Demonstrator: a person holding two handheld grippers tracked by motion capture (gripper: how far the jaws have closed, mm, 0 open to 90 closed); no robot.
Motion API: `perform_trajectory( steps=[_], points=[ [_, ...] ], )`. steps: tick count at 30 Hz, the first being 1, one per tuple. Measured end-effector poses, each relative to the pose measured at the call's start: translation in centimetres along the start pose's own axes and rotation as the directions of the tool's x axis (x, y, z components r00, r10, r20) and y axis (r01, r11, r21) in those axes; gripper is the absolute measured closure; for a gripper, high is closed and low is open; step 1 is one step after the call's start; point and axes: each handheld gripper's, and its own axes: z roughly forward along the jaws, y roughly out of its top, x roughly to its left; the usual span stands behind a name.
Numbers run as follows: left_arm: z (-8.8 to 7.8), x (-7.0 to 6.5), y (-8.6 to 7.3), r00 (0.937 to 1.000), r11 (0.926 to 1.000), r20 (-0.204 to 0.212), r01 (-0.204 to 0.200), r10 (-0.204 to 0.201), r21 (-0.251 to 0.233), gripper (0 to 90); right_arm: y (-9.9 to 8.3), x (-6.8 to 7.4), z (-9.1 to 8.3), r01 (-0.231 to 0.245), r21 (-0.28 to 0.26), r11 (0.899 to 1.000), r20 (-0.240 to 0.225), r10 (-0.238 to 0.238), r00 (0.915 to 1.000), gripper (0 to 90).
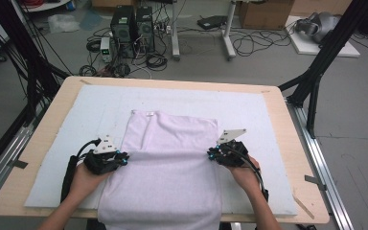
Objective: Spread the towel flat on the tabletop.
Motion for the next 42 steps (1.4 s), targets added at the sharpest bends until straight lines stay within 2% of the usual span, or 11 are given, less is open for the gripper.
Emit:
perform_trajectory(
  steps=[6, 11, 17, 20, 22, 24, 26, 33, 36, 38, 42],
  points=[
    [-3.2, -0.2, -0.5, 1.0, 0.9988, -0.002, -0.002, 0.002, -0.049, 59.2, -0.3, 1.7, -3.0, 0.046, -0.076, 0.996, -0.003, -0.046, 0.9989, 66.8],
    [-5.2, -1.6, -1.6, 0.9983, 0.9966, 0.046, -0.033, 0.037, -0.076, 53.9, -1.6, 3.7, -3.9, 0.066, -0.098, 0.993, -0.057, -0.072, 0.9958, 61.1],
    [-4.2, -2.8, -2.8, 0.9891, 0.9958, 0.12, -0.081, 0.086, -0.041, 53.3, -2.9, 5.5, -2.6, 0.1, -0.078, 0.992, -0.147, -0.111, 0.9829, 52.9],
    [-3.0, -3.1, -3.1, 0.9773, 0.9948, 0.188, -0.102, 0.099, 0.005, 56.2, -3.1, 6.0, -1.5, 0.113, -0.051, 0.992, -0.183, -0.121, 0.9756, 52.4],
    [-2.9, -3.3, -3.4, 0.9697, 0.993, 0.214, -0.118, 0.118, -0.012, 62.9, -3.2, 6.3, -0.7, 0.141, -0.013, 0.99, -0.199, -0.141, 0.97, 55.6],
    [-3.0, -3.5, -3.4, 0.9624, 0.9908, 0.237, -0.135, 0.133, -0.009, 79.9, -3.3, 6.4, -0.6, 0.143, -0.03, 0.989, -0.225, -0.146, 0.9633, 67.4],
    [-3.2, -4.0, -3.4, 0.9625, 0.9889, 0.229, -0.148, 0.146, -0.006, 87.1, -3.3, 6.5, -0.7, 0.144, -0.028, 0.989, -0.272, -0.146, 0.951, 82.6],
    [-6.6, -6.6, -4.7, 0.9536, 0.9841, 0.244, -0.176, 0.177, -0.024, 88.4, -3.7, 8.4, -2.9, 0.146, -0.073, 0.987, -0.303, -0.161, 0.9391, 87.3],
    [-8.7, -8.2, -5.1, 0.9496, 0.9801, 0.243, -0.192, 0.199, -0.051, 87.5, -4.0, 10.3, -4.9, 0.151, -0.118, 0.981, -0.343, -0.183, 0.9212, 86.5],
    [-9.2, -8.4, -4.9, 0.9507, 0.9798, 0.238, -0.187, 0.199, -0.071, 78.7, -4.1, 11.0, -5.9, 0.14, -0.162, 0.977, -0.366, -0.191, 0.9108, 79.9],
    [-8.0, -7.2, -4.4, 0.9585, 0.9823, 0.216, -0.177, 0.186, -0.063, 67.1, -3.7, 10.5, -6.0, 0.159, -0.139, 0.977, -0.308, -0.196, 0.9311, 68.4]
  ],
)
